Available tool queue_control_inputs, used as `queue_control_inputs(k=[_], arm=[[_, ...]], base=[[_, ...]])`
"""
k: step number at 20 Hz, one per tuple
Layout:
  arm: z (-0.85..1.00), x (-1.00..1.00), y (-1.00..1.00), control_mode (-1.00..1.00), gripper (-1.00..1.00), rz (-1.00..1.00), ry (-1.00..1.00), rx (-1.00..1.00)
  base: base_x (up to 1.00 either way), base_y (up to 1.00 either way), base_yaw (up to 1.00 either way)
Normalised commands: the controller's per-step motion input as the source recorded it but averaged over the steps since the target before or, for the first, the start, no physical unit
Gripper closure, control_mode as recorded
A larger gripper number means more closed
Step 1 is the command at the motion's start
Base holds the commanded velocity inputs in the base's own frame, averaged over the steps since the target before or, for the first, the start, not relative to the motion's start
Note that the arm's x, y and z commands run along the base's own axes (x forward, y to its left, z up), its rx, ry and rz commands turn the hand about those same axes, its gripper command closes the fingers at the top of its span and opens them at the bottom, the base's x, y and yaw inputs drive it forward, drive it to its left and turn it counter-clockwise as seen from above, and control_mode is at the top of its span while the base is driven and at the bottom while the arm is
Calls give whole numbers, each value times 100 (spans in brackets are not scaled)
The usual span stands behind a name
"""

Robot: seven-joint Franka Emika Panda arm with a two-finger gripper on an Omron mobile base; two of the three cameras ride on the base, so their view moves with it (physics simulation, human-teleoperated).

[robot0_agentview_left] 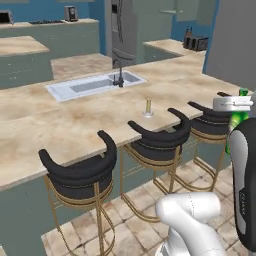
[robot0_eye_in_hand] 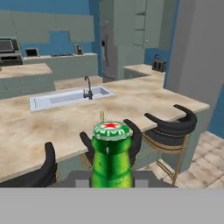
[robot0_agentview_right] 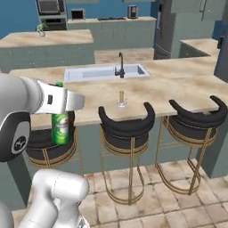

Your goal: Get the candle and the beer from the cabinet and move them to the dining counter.

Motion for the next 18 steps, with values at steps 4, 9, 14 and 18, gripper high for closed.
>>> queue_control_inputs(k=[4, 9, 14, 18], arm=[[0, 0, 0, 100, 100, 0, 0, 0], [0, 0, 0, 100, 100, 0, 0, 0], [0, 0, 0, 100, 100, 0, 0, 0], [0, 0, 0, 100, 100, 0, 0, 0]], base=[[12, -83, 51], [0, -98, 45], [0, -100, 44], [1, -100, 42]])
